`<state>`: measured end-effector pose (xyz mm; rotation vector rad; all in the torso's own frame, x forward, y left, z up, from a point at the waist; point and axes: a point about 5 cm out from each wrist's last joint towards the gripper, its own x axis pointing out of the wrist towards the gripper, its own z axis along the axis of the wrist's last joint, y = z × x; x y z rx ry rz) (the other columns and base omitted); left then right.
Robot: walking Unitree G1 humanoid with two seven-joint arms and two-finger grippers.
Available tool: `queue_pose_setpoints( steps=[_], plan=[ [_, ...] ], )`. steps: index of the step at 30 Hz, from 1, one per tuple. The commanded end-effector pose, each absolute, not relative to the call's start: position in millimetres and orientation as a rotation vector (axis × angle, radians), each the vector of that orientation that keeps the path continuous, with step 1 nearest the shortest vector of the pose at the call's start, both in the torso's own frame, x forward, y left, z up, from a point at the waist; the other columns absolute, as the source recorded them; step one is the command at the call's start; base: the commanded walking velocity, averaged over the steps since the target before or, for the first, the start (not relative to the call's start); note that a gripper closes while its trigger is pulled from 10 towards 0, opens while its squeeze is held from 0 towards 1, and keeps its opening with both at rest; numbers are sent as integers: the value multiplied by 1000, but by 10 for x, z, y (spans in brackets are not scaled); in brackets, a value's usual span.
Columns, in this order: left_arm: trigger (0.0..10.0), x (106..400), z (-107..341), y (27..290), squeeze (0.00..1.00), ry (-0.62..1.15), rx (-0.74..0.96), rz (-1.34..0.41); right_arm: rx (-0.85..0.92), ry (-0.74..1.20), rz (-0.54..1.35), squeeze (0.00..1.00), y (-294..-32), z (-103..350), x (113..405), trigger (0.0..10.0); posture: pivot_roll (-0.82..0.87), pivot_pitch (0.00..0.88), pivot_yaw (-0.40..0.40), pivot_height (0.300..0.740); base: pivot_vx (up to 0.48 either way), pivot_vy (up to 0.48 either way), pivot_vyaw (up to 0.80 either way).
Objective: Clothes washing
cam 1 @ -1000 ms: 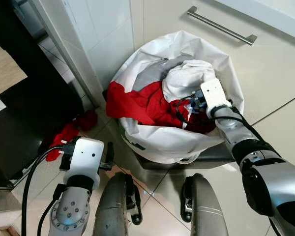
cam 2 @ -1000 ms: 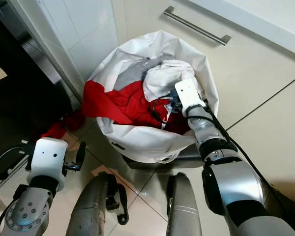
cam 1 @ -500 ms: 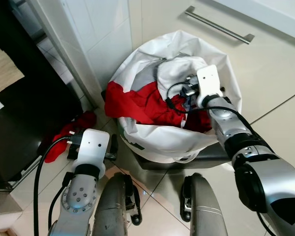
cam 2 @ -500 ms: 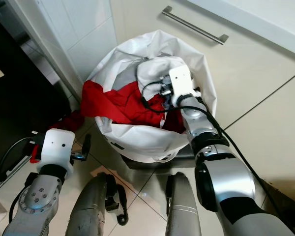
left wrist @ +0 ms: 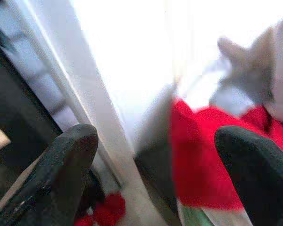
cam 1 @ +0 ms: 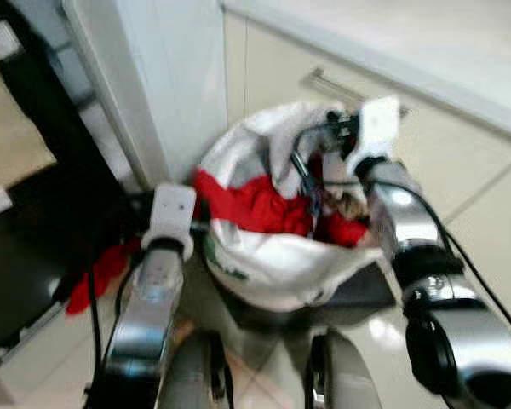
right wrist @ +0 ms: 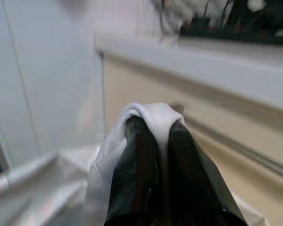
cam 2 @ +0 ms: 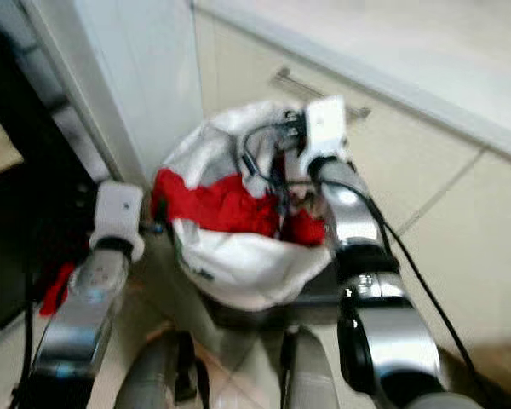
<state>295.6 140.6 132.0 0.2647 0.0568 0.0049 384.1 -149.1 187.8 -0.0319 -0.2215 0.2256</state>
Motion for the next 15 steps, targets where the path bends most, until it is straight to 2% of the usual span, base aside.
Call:
queue_pose_setpoints(
  steps=[1, 10, 15],
  plan=[
    [10000, 2994, 1288, 1413, 0, 56, 260, 2, 12, -204, 175, 0, -1535, 1823, 3816, 0, -73, 0, 11, 663, 0, 0, 0],
    [10000, 3135, 1278, 1327, 0, 29, 253, -40, 27, -208, 214, 0, -1408, 1709, 3643, 0, -99, 0, 41, 663, 0, 0, 0],
    [10000, 3163, 1273, 1300, 0, 16, 255, -50, 41, -203, 205, 0, -1401, 1659, 3620, 0, -101, 0, 43, 685, 0, 0, -85]
  ],
)
